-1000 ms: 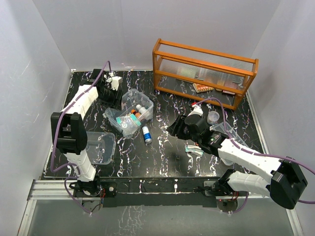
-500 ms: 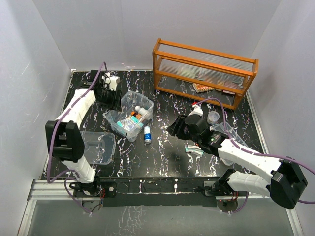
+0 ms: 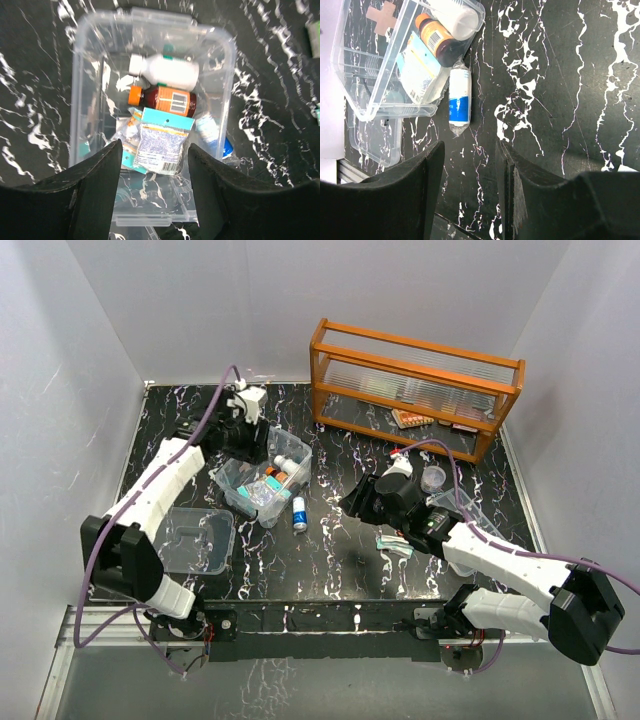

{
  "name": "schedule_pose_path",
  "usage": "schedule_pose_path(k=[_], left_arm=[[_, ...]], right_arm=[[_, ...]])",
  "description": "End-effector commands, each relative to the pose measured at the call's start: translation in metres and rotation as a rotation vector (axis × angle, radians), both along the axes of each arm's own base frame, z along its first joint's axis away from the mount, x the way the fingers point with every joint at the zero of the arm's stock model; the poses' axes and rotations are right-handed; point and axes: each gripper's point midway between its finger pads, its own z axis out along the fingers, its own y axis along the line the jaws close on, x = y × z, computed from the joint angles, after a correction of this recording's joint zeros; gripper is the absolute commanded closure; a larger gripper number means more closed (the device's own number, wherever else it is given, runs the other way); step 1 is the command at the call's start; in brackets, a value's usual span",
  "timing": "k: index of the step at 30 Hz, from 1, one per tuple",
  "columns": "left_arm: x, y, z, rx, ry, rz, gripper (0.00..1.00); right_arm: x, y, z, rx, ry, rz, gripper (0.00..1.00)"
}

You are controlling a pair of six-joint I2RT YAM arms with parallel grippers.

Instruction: Organize the medicine kit

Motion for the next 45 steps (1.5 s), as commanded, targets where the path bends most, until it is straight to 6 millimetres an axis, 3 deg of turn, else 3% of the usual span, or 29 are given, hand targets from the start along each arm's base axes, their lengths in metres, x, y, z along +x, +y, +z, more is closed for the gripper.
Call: schedule_pose_path(k=[1, 4, 7, 13, 17, 23, 37, 45], left_arm=[[-0.005, 0.008, -0.041, 0.114, 0.071, 0.036, 0.43], [-0.003, 0.013, -0.061, 0.171, 0.100, 0.054, 0.34], [-0.001, 0.013, -0.077, 0.191, 0.121, 0.071, 0.31], [0.007, 0.026, -0.104, 0.281, 0.140, 0.132, 0.69], [0.008, 0.037, -0.119, 0.403, 0.150, 0.144, 0.75], [0.019, 0.053, -0.124, 0.529, 0.087, 0.211, 0.89], [0.022, 0.054, -0.165, 0.637, 0.152, 0.161, 1.00], [-0.015, 0.036, -0.174, 0.548, 0.312, 0.076, 1.00]], right_arm=[[0.007, 0.002, 0.008, 0.032, -0.031, -0.023, 0.57], [0.007, 0.001, 0.007, 0.026, -0.031, -0.025, 0.57], [0.008, -0.001, 0.007, 0.021, -0.034, -0.031, 0.57], [0.008, -0.001, 0.004, 0.014, -0.030, -0.033, 0.57], [0.007, -0.001, 0.002, 0.012, -0.026, -0.034, 0.57], [0.006, 0.000, -0.001, 0.016, -0.017, -0.028, 0.57], [0.005, -0.004, -0.003, 0.012, -0.022, -0.036, 0.57], [0.005, -0.004, -0.003, 0.009, -0.022, -0.037, 0.57]])
